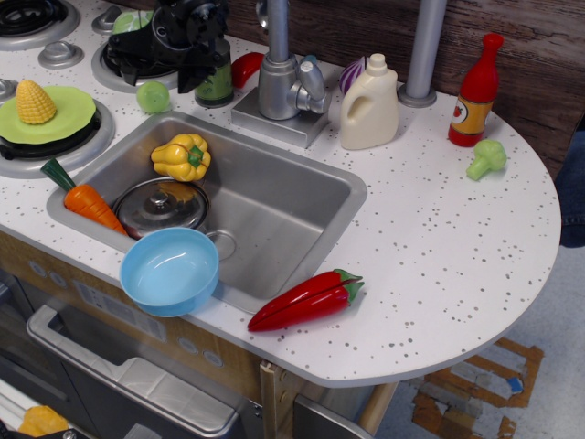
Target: Put pear in bowl
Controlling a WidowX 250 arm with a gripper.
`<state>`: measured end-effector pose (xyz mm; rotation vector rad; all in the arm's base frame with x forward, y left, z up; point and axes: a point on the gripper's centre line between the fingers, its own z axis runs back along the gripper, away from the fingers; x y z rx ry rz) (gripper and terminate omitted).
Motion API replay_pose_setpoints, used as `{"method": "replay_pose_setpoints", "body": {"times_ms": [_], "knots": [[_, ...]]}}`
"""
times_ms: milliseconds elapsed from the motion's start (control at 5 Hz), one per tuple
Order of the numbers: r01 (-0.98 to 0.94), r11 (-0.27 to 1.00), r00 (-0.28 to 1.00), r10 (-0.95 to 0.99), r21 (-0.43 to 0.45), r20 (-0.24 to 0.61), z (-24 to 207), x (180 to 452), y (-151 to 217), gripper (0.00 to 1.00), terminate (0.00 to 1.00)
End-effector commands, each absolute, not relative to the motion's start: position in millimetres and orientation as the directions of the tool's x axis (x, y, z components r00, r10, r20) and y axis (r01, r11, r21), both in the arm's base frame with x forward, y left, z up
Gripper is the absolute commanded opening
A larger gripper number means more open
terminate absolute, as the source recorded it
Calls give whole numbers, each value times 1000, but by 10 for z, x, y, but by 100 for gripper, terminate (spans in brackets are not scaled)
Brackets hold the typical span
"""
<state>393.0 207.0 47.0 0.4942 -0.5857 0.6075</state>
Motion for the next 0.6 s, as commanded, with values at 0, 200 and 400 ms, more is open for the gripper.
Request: {"method": "replay_pose_setpoints", "body": {"times_ms": [0,200,400], "knots": [[-680,713,592,394,173,703,536,4038,2263,100,0],[-670,726,589,392,156,706,460,4082,2340,100,0],[-658,739,596,392,147,700,428,4087,2434,100,0]]}}
